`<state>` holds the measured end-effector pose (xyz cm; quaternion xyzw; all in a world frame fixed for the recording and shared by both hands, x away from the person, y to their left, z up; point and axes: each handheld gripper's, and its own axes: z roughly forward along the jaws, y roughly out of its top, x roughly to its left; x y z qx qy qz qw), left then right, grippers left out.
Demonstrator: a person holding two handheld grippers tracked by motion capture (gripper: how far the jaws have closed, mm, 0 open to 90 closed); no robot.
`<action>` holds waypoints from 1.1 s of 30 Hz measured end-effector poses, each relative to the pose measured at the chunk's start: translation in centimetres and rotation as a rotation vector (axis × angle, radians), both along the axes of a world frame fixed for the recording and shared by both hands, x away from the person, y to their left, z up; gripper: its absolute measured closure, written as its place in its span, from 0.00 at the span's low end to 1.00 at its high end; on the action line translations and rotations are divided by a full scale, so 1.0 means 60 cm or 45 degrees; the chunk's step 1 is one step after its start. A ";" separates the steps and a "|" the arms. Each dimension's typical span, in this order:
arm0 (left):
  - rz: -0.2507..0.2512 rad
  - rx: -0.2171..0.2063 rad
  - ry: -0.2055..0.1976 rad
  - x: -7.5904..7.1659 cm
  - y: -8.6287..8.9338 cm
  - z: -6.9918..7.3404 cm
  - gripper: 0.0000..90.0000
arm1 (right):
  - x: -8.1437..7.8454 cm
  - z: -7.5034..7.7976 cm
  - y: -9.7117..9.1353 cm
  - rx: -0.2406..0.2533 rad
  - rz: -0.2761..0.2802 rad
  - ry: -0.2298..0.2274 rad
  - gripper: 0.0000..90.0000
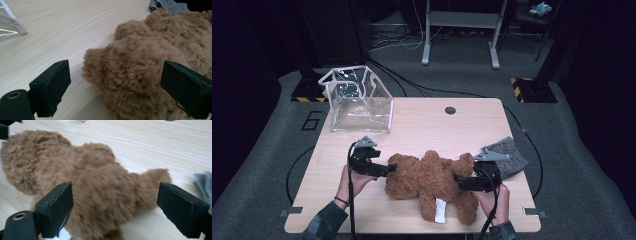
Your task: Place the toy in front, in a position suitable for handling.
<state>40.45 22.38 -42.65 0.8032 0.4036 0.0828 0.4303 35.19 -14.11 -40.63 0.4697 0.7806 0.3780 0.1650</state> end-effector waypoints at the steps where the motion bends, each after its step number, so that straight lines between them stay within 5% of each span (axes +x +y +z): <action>1: -0.020 0.006 0.004 -0.001 -0.004 -0.001 0.10 | 0.002 -0.001 0.005 0.008 0.011 0.005 0.14; 9: -0.040 -0.018 0.040 -0.011 -0.027 -0.028 0.17 | 0.021 -0.032 0.040 -0.048 0.080 0.070 0.27; 13: -0.050 -0.035 0.059 -0.015 -0.030 -0.039 0.17 | 0.028 -0.054 0.046 -0.057 0.064 0.148 0.32; 19: -0.061 -0.061 0.075 -0.028 -0.043 -0.055 0.18 | 0.026 -0.064 0.044 -0.056 0.074 0.146 0.38; 27: -0.030 -0.083 0.046 -0.042 -0.040 -0.079 0.34 | 0.021 -0.080 0.038 -0.029 0.097 0.105 0.46; 33: -0.023 -0.098 -0.004 -0.052 -0.038 -0.086 0.47 | 0.013 -0.084 0.041 0.005 0.100 0.066 0.61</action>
